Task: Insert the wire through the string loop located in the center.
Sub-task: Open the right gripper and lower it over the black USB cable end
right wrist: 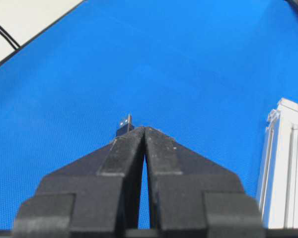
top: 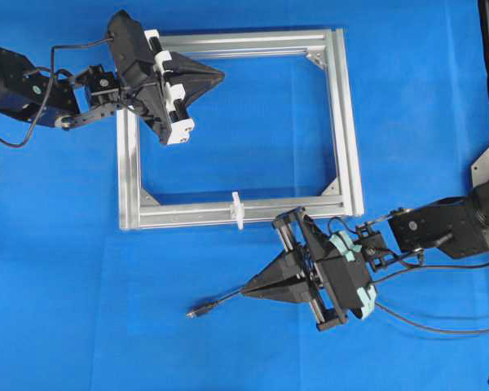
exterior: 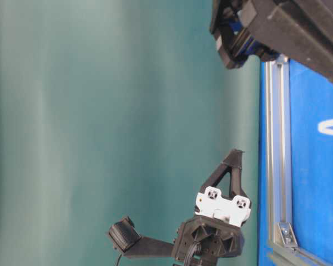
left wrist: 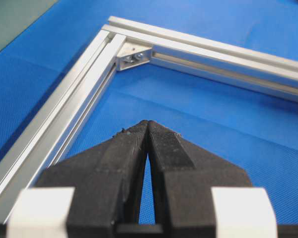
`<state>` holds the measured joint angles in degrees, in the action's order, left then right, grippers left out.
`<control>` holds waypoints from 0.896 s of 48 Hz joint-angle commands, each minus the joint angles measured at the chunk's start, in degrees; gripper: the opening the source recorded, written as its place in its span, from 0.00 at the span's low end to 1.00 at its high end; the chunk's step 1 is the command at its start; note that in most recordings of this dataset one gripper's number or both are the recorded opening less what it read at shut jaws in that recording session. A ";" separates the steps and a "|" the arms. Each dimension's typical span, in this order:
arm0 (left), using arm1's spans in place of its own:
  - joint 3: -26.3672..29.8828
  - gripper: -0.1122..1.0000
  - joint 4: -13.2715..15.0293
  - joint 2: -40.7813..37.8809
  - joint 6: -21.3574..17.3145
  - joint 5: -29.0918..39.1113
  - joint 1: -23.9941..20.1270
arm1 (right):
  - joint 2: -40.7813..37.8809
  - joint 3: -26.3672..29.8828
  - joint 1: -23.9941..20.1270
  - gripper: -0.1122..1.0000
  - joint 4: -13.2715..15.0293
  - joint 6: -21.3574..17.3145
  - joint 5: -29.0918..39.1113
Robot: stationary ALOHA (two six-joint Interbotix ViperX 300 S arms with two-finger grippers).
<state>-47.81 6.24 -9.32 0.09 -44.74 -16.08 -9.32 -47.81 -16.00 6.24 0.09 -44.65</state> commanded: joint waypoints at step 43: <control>0.35 0.10 -1.05 2.20 -0.18 0.53 0.26 | 2.72 2.55 -0.88 0.49 0.00 -3.25 4.39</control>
<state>-47.90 5.27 -9.05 0.00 -43.86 -15.91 -8.17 -46.41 -16.88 6.50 -3.25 -40.25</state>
